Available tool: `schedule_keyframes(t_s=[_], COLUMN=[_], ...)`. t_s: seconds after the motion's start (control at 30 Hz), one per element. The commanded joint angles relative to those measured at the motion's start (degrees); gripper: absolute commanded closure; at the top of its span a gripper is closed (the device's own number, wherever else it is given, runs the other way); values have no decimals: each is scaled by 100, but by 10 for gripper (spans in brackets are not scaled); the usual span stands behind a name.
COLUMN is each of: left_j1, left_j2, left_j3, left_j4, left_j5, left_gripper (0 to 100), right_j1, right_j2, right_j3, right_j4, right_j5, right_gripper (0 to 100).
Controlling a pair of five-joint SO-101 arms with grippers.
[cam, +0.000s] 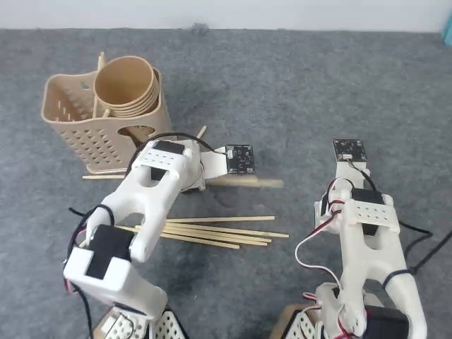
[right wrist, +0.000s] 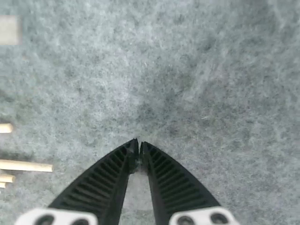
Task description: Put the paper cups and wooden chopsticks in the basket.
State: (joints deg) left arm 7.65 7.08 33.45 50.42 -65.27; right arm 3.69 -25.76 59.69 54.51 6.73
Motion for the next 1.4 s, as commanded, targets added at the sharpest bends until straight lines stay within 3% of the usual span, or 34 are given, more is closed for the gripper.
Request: schedule_keyframes(t_s=[0.0,0.13,0.37,0.53,0.8,1.07,1.2,1.37], left_j1=[88,220,580,730,791,791,756,826], left_j2=[-70,-70,-70,-70,-70,-70,-360,-1257], left_j3=[-233,-576,-1736,-2273,-3486,-5543,-6281,-6607], left_j4=[0,659,2769,3552,4070,5011,5011,5002], left_j5=[-9,369,413,475,1574,2760,3604,4088], left_gripper=[991,990,990,990,990,990,990,990], right_j1=[22,22,40,40,31,22,22,22], right_j2=[-251,-251,-251,-251,-242,-242,-242,-242], right_j3=[-53,-53,-53,-53,-53,-53,-53,-53], right_j4=[-92,-92,-92,-92,-92,-92,-92,-92], right_j5=[62,62,44,44,53,53,53,53], right_gripper=[980,980,980,980,980,980,980,980])
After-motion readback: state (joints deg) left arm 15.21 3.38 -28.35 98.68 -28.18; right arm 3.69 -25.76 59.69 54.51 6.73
